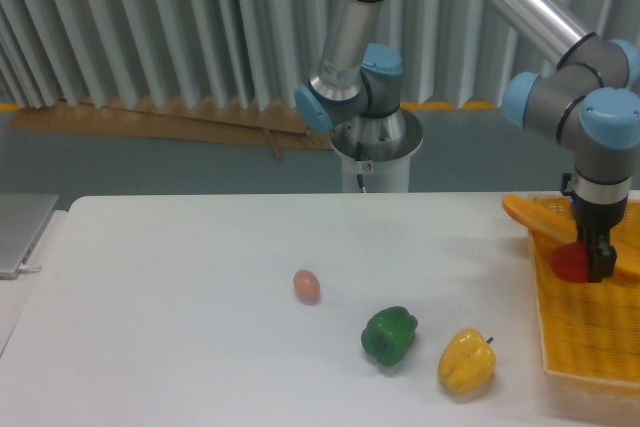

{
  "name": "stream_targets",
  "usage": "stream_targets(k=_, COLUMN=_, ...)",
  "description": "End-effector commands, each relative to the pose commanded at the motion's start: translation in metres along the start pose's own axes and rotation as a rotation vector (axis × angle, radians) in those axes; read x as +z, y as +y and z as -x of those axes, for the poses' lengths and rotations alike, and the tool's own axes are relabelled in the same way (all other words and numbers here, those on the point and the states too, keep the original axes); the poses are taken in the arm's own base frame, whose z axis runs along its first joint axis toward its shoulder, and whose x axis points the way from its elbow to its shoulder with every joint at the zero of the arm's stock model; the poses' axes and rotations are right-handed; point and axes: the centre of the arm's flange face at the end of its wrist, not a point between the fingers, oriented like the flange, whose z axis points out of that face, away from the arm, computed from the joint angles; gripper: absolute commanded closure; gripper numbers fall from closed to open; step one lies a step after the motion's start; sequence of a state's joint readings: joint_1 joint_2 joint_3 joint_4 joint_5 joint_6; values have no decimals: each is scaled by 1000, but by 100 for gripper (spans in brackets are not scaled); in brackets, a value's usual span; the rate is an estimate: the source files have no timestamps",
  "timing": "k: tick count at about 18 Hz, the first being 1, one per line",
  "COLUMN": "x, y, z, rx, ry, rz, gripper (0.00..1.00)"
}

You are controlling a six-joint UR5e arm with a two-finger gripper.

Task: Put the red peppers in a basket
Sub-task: 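Lower the red pepper into the basket and open the gripper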

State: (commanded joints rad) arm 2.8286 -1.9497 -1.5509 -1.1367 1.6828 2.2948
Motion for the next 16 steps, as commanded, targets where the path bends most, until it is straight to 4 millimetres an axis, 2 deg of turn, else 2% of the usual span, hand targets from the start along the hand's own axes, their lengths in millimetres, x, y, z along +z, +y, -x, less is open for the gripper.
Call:
stream_targets(k=4, x=2, y=0, z=-1, rx=-1, ry=5, rz=-2, gripper=72)
stream_targets(k=5, x=2, y=0, z=-1, rx=-1, ry=5, rz=-2, gripper=68)
stream_targets(k=6, x=2, y=0, z=-1, rx=1, ry=5, rz=-2, gripper=53)
stream_targets(k=8, x=1, y=1, z=-1, rx=-1, ry=3, rz=1, gripper=45)
stream_targets(k=9, x=2, y=1, z=-1, rx=-1, ry=5, rz=0, gripper=31)
stream_targets(k=10, x=3, y=1, z=-1, rx=-1, ry=5, rz=-2, gripper=13)
stream_targets(k=11, x=6, y=0, z=0, rx=-1, ry=7, rz=-4, gripper=2)
stream_targets(k=16, x=7, y=3, z=-1, rx=-21, ry=8, rz=-3, gripper=0)
